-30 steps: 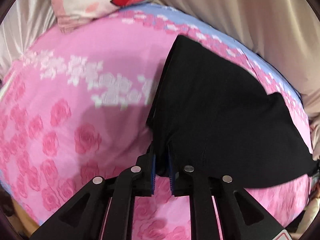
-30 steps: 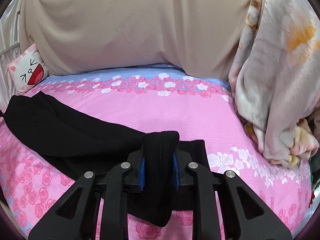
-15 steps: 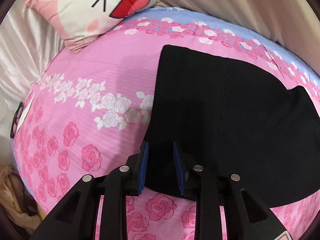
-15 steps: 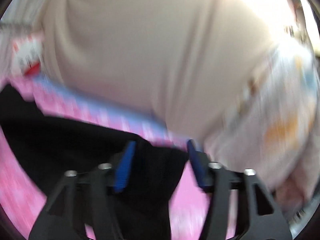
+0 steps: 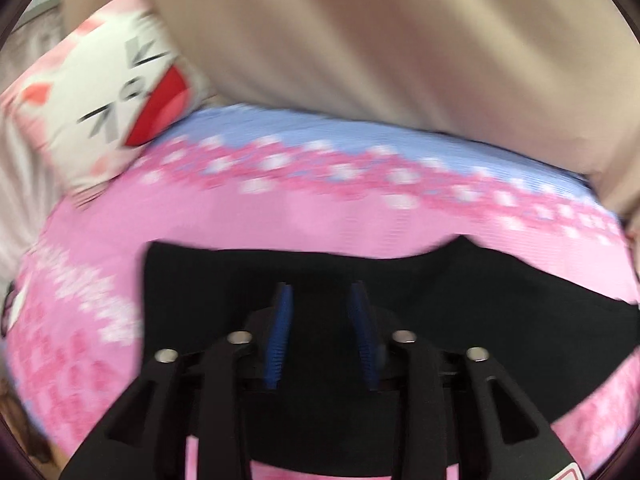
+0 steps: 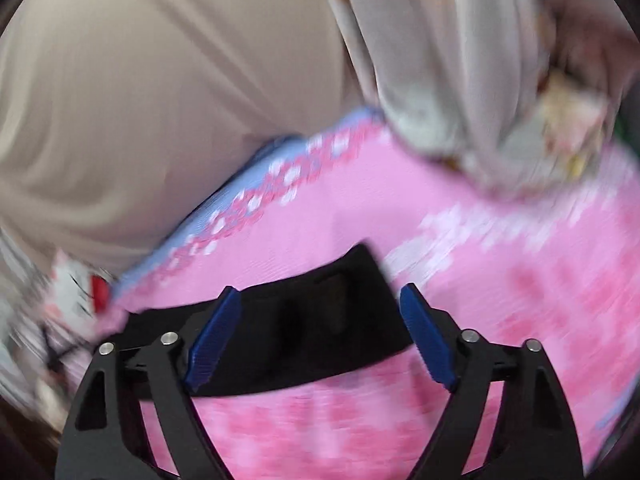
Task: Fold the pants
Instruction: 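Open both grippers and release the folded trousers onto the bed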
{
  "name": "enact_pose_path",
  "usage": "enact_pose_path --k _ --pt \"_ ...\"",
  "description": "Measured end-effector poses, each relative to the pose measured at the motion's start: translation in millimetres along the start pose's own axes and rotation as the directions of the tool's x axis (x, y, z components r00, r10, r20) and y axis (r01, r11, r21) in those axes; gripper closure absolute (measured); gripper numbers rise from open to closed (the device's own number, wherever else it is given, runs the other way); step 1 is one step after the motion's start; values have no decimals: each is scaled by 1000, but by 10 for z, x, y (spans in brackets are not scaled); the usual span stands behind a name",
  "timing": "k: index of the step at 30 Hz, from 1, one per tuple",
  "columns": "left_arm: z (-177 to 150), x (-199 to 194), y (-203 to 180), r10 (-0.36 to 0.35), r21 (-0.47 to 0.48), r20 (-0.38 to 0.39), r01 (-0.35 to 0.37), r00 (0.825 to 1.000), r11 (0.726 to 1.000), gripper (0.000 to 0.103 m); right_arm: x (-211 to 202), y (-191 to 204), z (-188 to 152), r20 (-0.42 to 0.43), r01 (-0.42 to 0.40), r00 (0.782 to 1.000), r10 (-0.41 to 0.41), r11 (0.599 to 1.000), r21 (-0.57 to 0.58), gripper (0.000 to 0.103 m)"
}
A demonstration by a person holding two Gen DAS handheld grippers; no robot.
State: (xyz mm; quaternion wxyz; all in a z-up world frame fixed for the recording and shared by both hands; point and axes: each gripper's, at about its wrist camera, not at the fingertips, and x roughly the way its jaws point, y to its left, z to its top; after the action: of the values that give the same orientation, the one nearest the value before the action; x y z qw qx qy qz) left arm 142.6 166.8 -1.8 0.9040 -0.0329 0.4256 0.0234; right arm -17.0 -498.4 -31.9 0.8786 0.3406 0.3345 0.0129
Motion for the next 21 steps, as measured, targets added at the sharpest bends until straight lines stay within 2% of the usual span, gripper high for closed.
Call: enact_pose_path --k 2,3,4,5,6,8,9,10,11,12,13,15,16,17,18,19,21 --pt "-50 -46 -286 -49 56 8 48 999 997 59 222 20 58 -49 55 997 -56 998 -8 24" --pt "-72 -43 -376 -63 77 6 62 998 995 59 351 49 94 -84 66 994 -70 997 -46 32" --pt "-85 -29 -467 -73 92 2 73 997 993 59 439 103 77 -120 55 991 -62 997 -61 69" --pt "-90 -8 -545 -88 103 -3 87 996 991 59 503 157 116 -138 47 989 -55 997 -61 96" --pt "-89 27 -611 -97 104 -9 98 995 990 59 479 247 147 -116 41 992 -50 996 -83 96" --pt "-93 92 -711 -110 103 -31 112 993 988 59 222 696 241 1 13 1000 -13 959 -283 97" --pt "-108 95 -742 -109 106 -36 112 993 988 59 -22 973 185 68 -11 997 44 901 -435 97" --pt "-140 104 -770 -104 114 -38 108 994 988 59 -145 1084 106 104 0 992 65 847 -532 97" --pt "-171 107 -783 -104 117 -42 108 994 987 59 -242 1112 -13 120 25 991 62 789 -613 97" --pt "-216 120 -783 -107 114 -50 112 993 987 59 -262 1061 -87 114 32 992 53 769 -638 97" --pt "-260 143 -764 -111 111 -62 117 992 987 59 -228 819 -258 73 50 997 -3 757 -651 96" --pt "-364 242 -727 -98 105 -93 108 991 989 59 -89 344 -469 -26 85 992 -127 788 -610 92" --pt "-411 306 -718 -77 108 -112 90 991 990 59 -3 27 -619 -79 135 973 -219 806 -576 81" --pt "-433 350 -719 -69 107 -124 83 990 991 59 22 -177 -729 -102 175 957 -273 819 -547 67" --pt "-441 400 -720 -67 105 -140 83 988 991 59 -10 -294 -808 -88 218 948 -307 825 -522 67" --pt "-430 437 -722 -64 102 -150 79 987 992 59 -103 -349 -836 -53 246 950 -309 839 -485 67" --pt "-362 485 -798 -65 107 -150 82 987 991 59 -260 -293 -781 -2 220 969 -246 869 -444 67"
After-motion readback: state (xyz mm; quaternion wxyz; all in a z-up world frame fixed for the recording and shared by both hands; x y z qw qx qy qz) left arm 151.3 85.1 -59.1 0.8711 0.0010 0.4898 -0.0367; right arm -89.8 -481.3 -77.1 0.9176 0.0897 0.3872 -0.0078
